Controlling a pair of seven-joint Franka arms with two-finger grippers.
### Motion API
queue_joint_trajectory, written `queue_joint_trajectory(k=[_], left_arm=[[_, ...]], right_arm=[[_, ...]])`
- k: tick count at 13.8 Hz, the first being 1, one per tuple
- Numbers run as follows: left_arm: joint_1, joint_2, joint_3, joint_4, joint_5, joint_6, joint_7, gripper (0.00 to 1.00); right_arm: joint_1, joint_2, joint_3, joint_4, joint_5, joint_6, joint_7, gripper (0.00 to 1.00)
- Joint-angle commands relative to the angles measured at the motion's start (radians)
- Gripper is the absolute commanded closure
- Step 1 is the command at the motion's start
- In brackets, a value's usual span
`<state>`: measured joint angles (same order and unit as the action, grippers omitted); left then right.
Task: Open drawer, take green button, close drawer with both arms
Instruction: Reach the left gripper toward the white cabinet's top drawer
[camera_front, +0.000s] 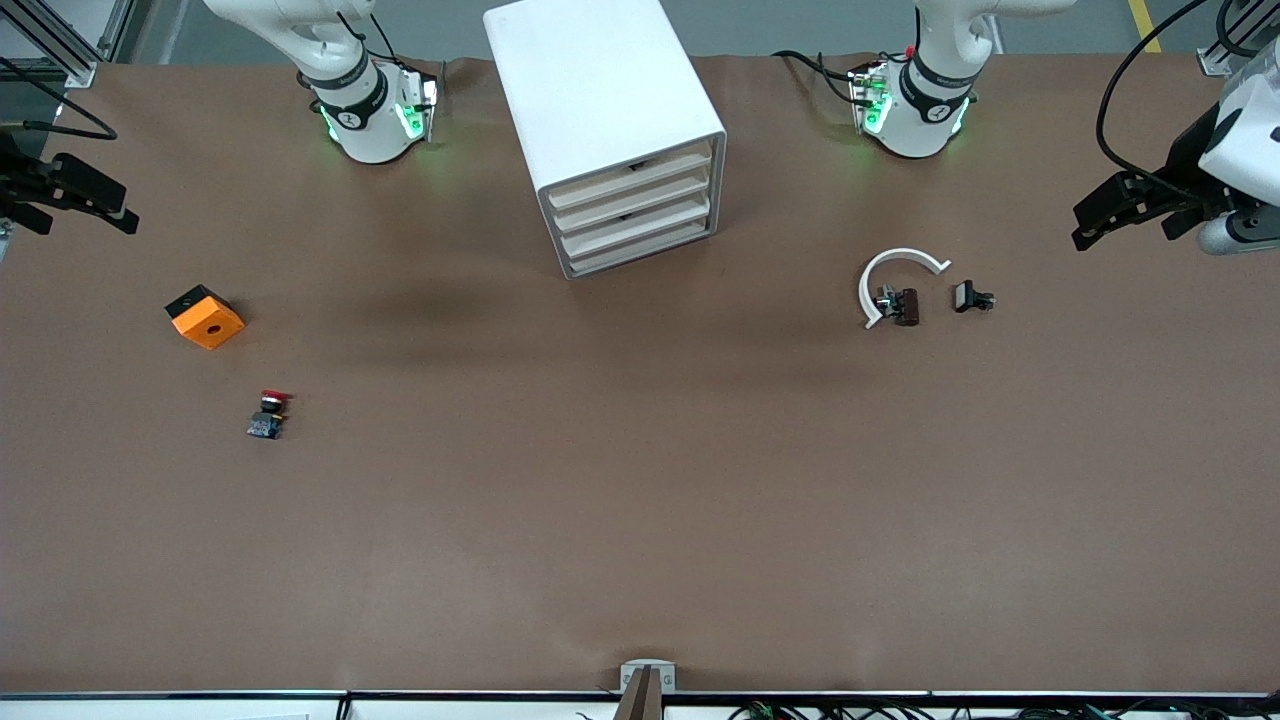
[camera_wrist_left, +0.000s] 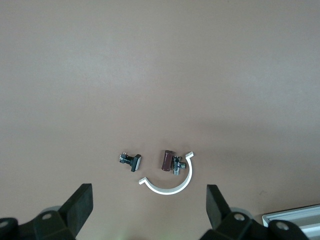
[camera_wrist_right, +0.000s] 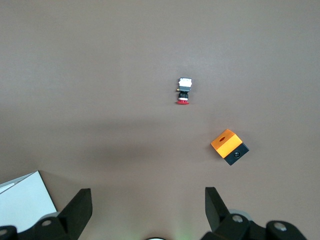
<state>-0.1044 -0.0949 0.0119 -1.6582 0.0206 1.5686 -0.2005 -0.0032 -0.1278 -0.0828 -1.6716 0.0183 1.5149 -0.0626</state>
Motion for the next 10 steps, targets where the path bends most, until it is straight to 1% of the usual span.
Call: queue_joint_trajectory(k=[1,4,7,9,10], left_arm=[[-0.001,0.012,0.0,0.023,-0.001,-0.018,0.009,0.0],[-0.001,0.023,0.0,0.028,-0.001,-0.027,0.003,0.0],[0.002,0.099,0.0,0.08,-0.007,-0.059,0.006,0.0],[-0.017,0.148,-0.004,0.077,-0.004,-0.062,-0.019,0.0],[-0.024,0.17,-0.012,0.069,-0.001,-0.083,-0.06,0.0]], right_arm=[[0.006,-0.027,0.003,-0.022,-0.006,0.008,0.023,0.0],[0.006,-0.032,0.003,-0.023,-0.006,0.008,0.023,0.0],[0.006,-0.033,0.003,-0.022,-0.001,0.008,0.023,0.0],[0.009,-0.033,0.003,-0.017,-0.001,0.005,0.021,0.0],[0.012,-0.033,0.003,-0.016,-0.001,0.004,0.021,0.0]])
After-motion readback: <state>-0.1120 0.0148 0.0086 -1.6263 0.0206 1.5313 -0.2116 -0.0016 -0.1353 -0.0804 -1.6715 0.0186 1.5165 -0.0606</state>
